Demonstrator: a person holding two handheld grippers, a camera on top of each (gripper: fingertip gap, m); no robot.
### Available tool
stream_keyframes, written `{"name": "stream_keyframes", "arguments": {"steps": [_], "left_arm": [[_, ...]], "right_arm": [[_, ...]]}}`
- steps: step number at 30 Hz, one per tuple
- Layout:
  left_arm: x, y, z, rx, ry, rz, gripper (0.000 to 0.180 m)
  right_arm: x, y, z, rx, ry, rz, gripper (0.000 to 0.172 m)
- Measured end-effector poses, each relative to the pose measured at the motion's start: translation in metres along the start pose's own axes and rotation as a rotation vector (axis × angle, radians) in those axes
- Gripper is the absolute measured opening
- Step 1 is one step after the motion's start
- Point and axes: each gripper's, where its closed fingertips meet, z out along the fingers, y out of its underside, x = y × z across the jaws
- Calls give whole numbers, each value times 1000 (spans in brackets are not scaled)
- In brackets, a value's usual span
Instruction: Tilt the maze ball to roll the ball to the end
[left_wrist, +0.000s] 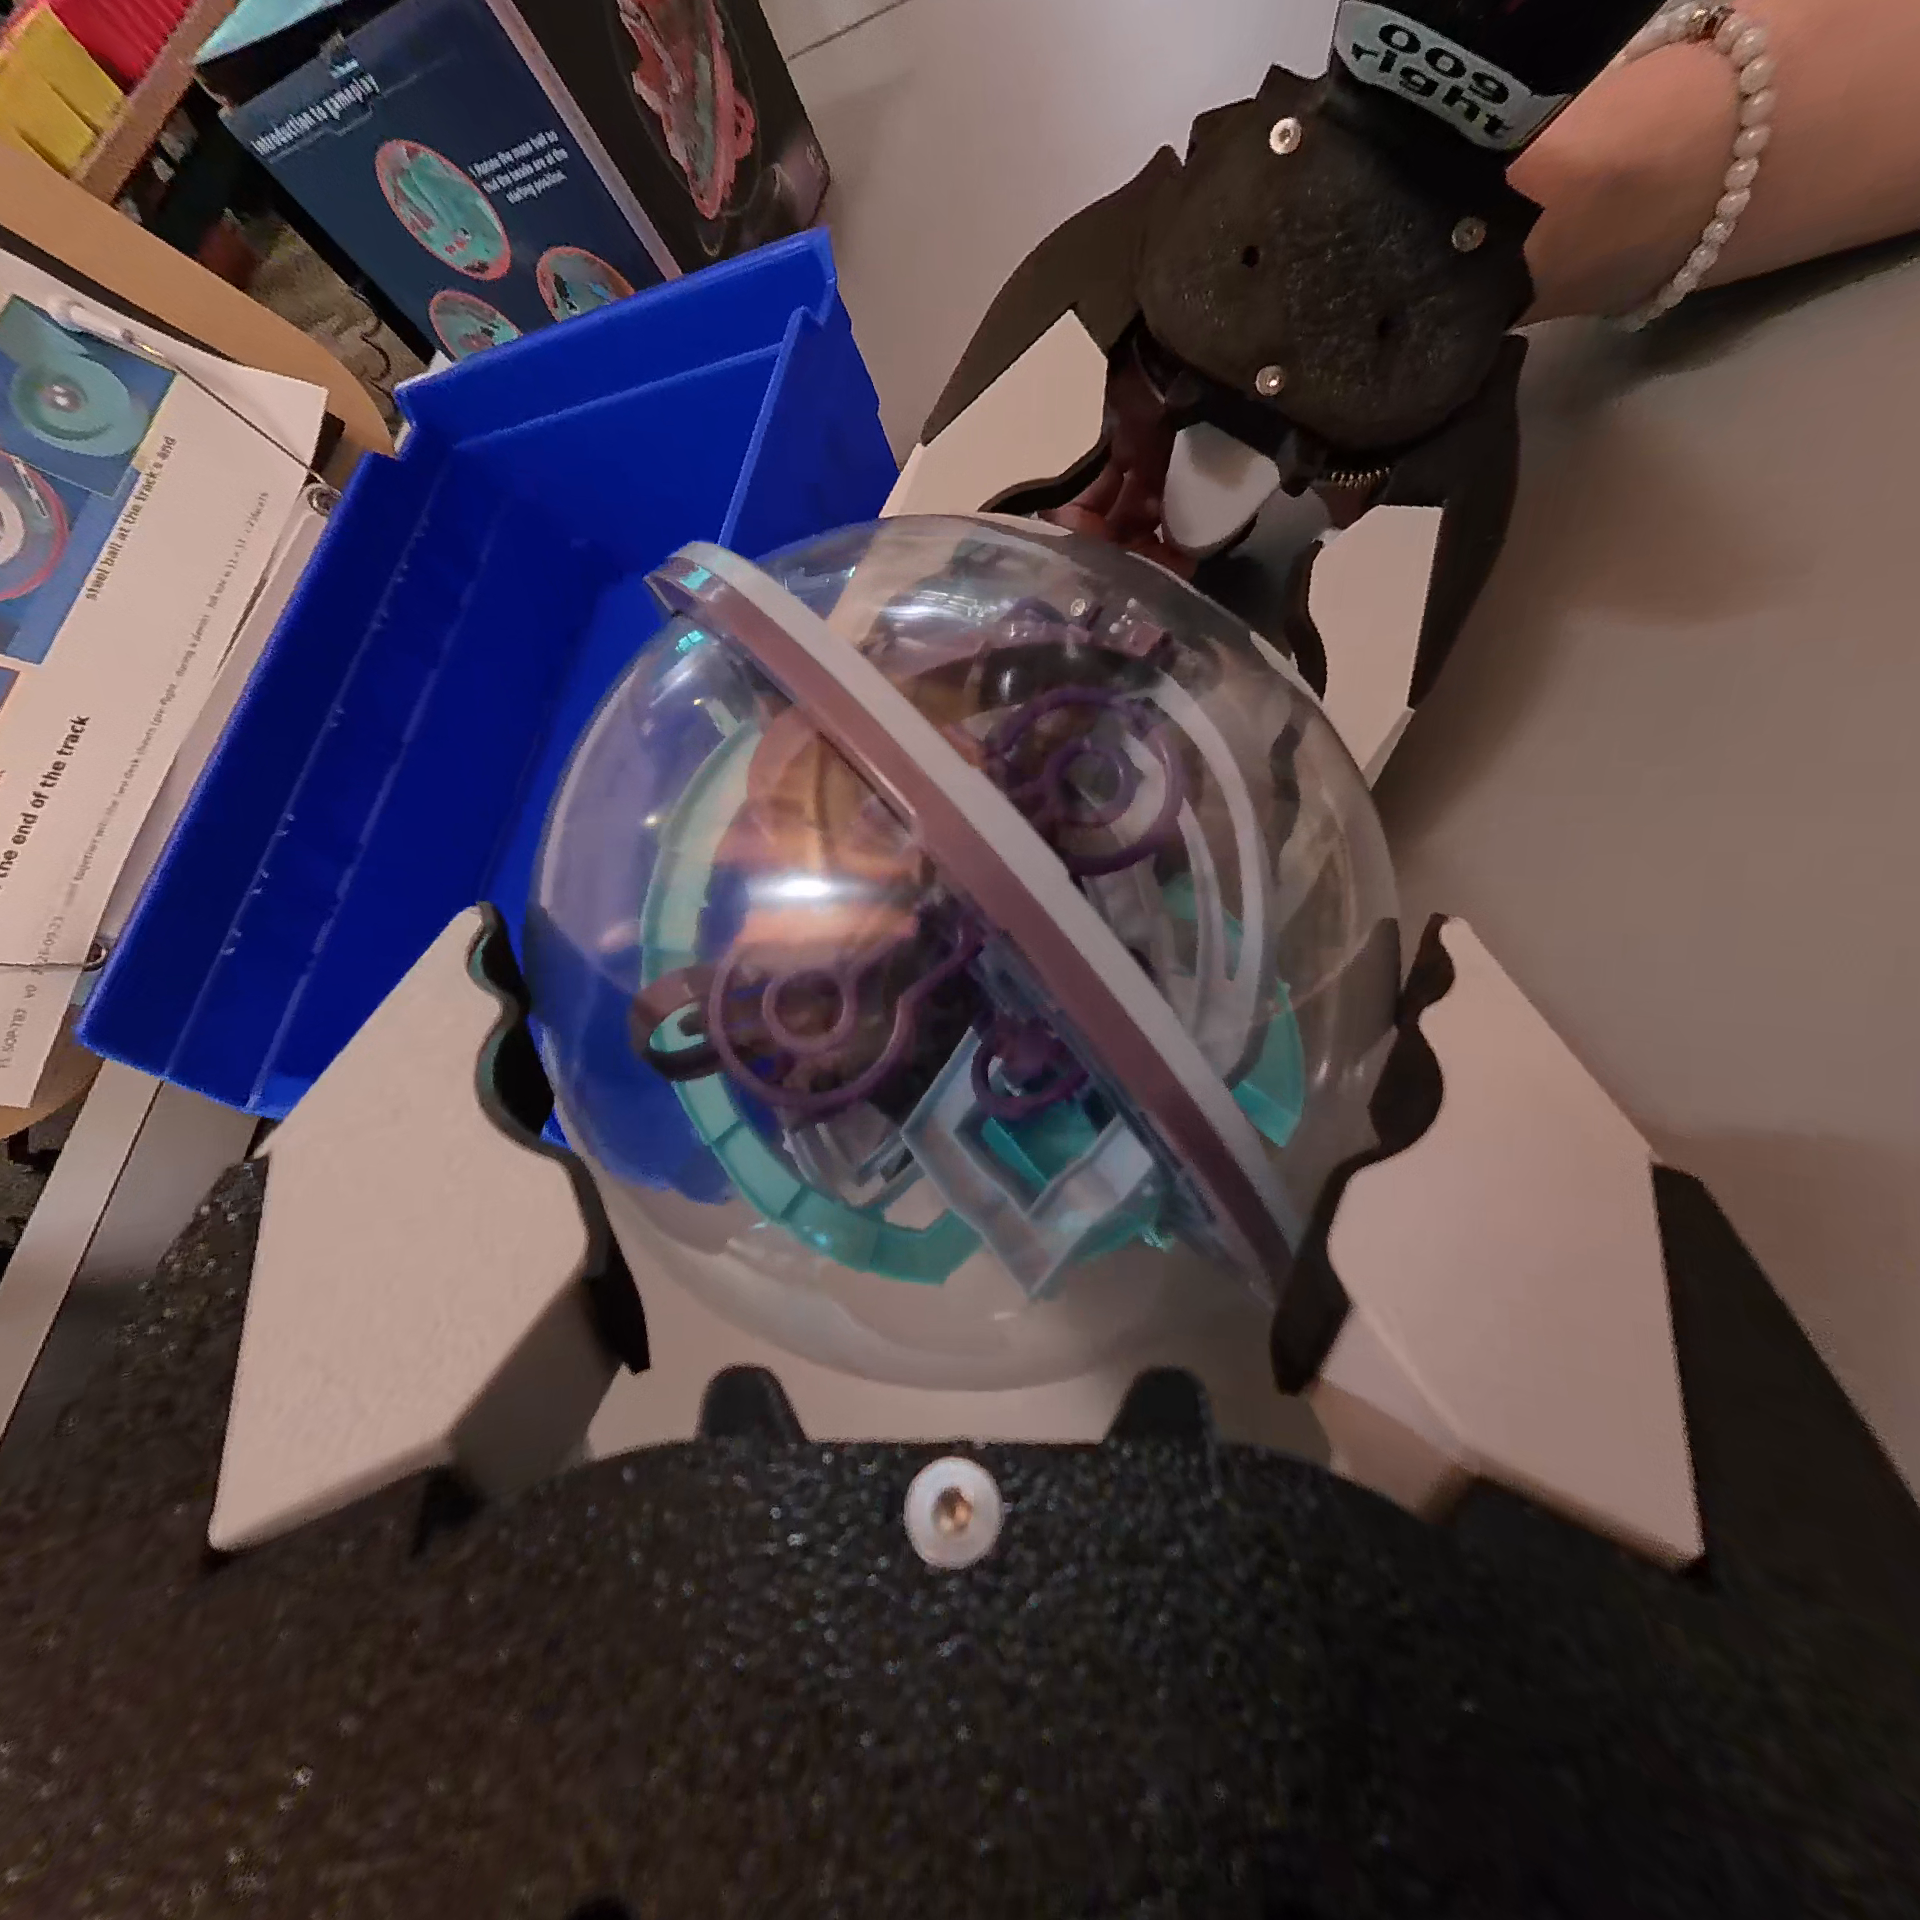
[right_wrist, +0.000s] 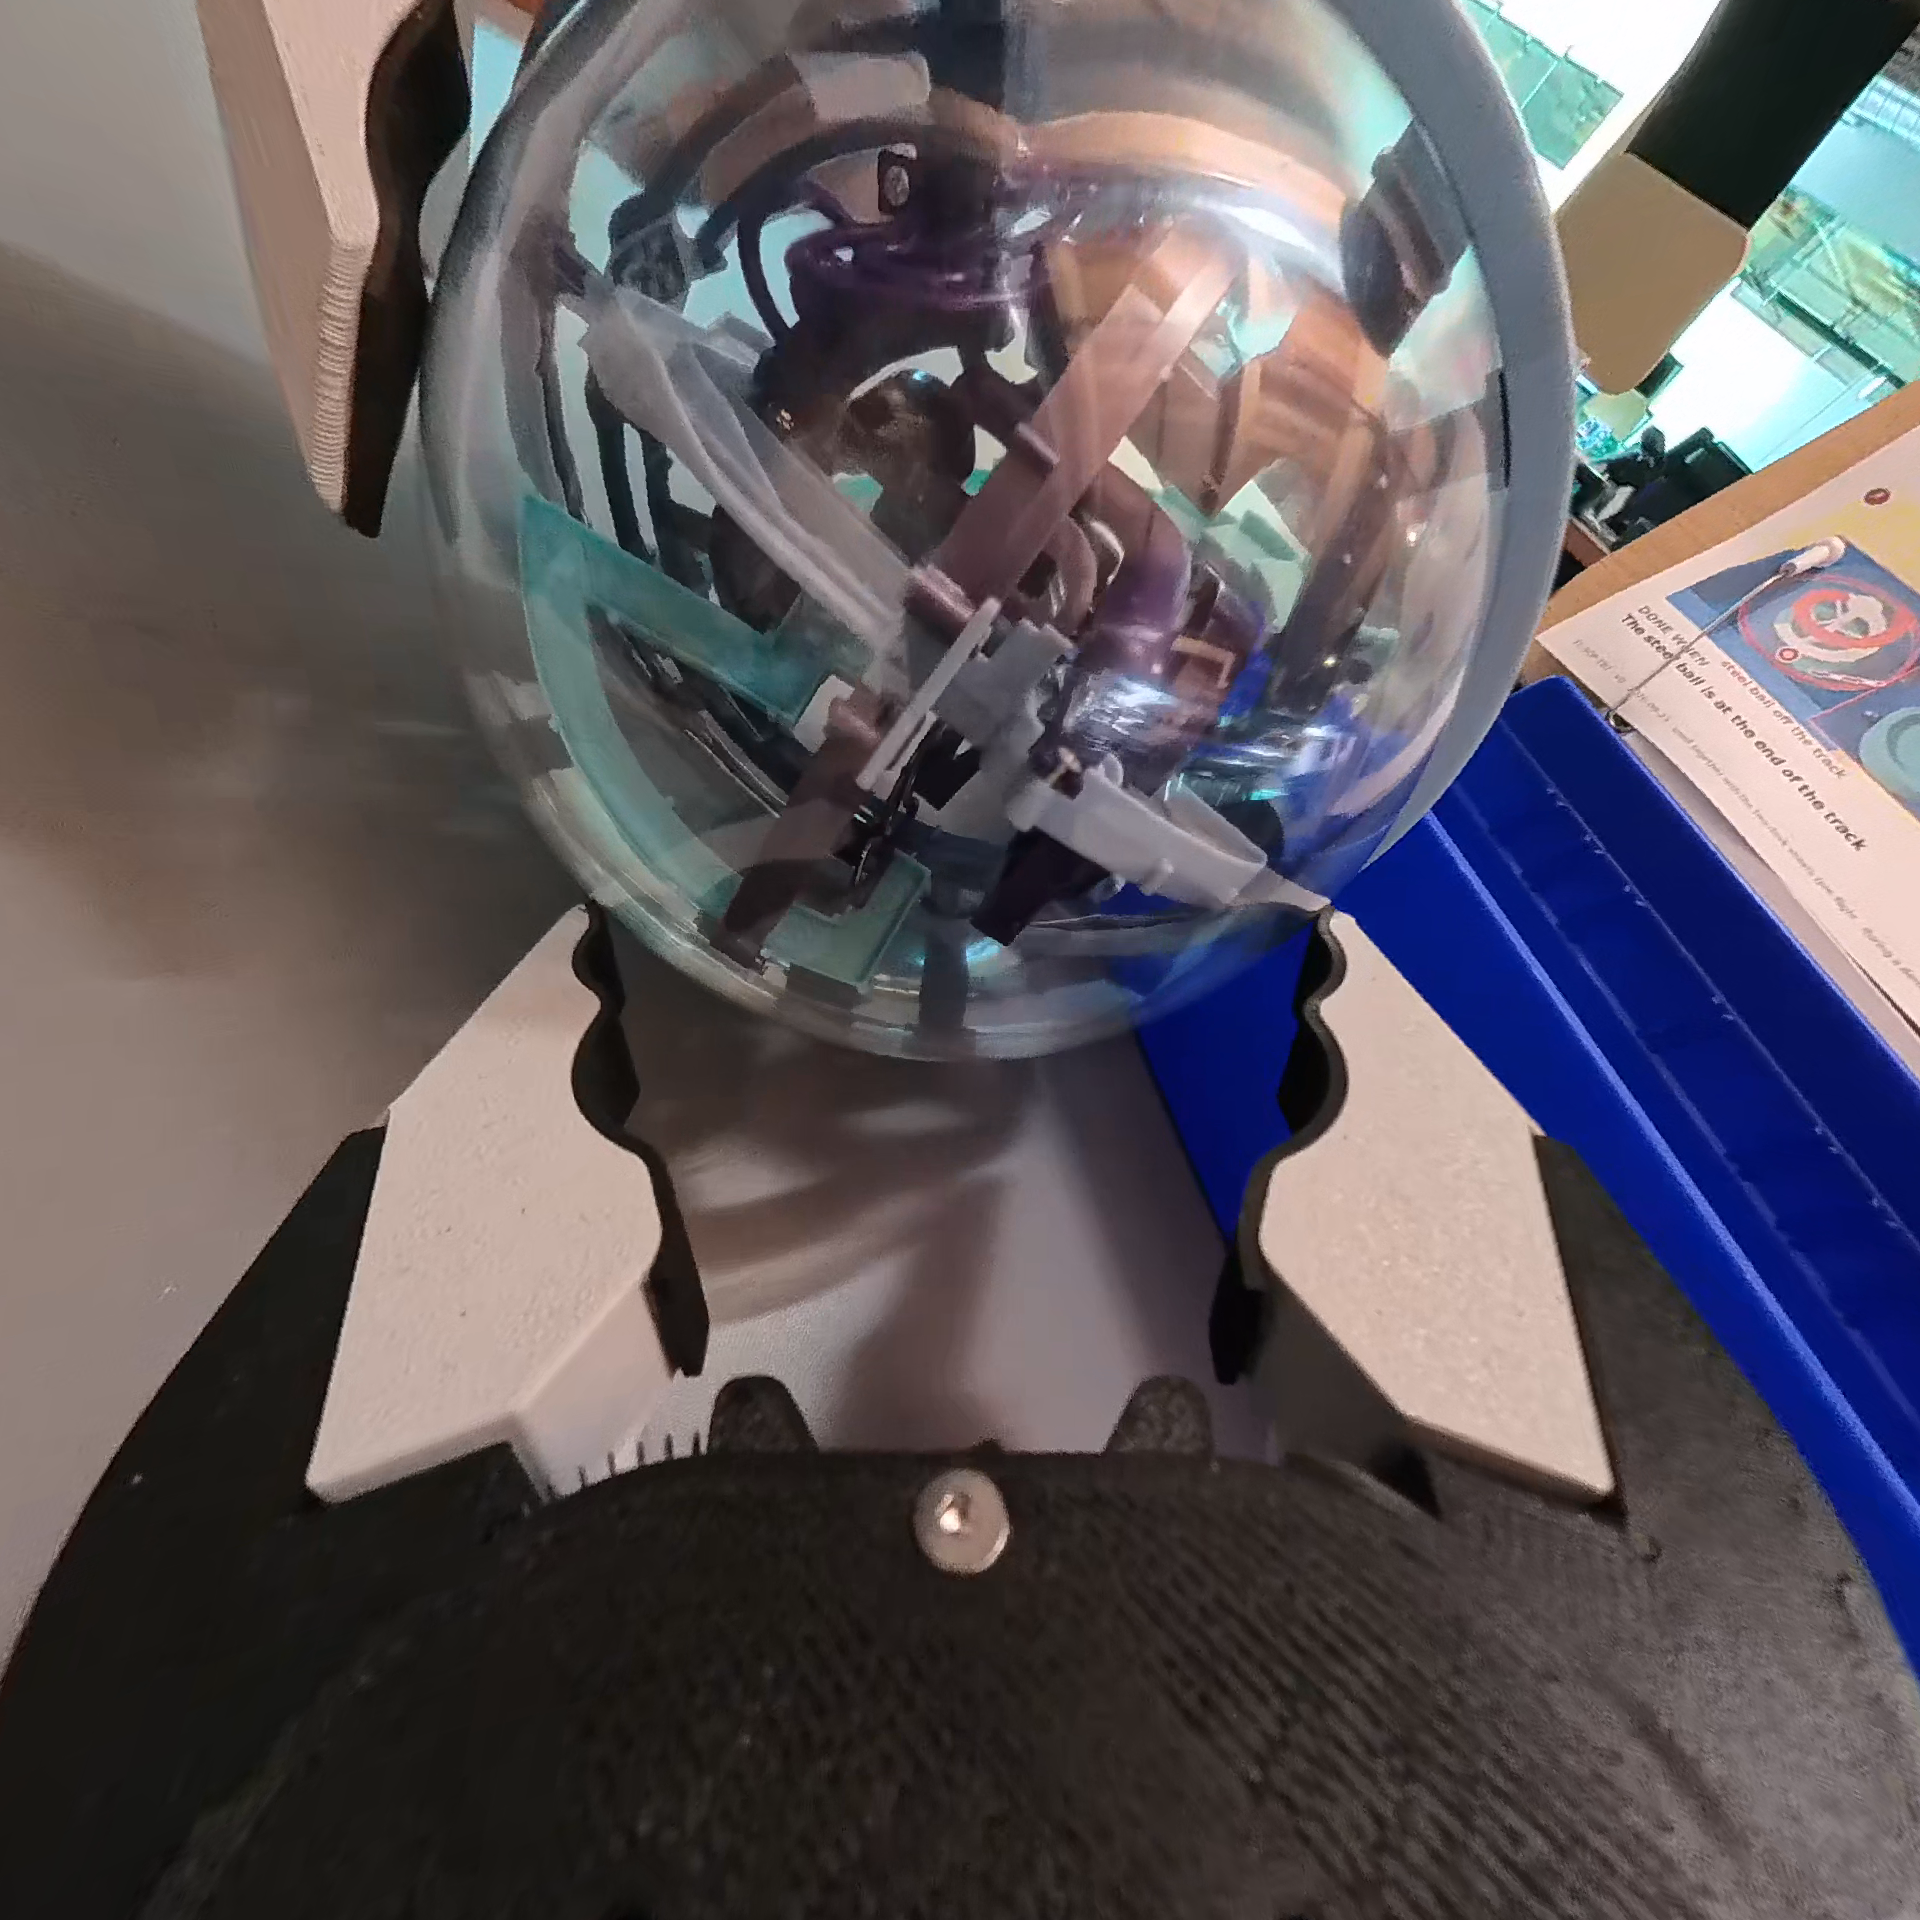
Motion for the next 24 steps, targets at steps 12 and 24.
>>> {"name": "stream_keyframes", "arguments": {"steps": [12, 24], "left_arm": [[4, -1, -4, 58, 3, 45, 157], [2, -3, -6, 191, -82, -13, 157]], "right_arm": [[-3, -18, -1, 120, -8, -3, 136], [-3, -18, 3, 104, 16, -9, 142]]}}
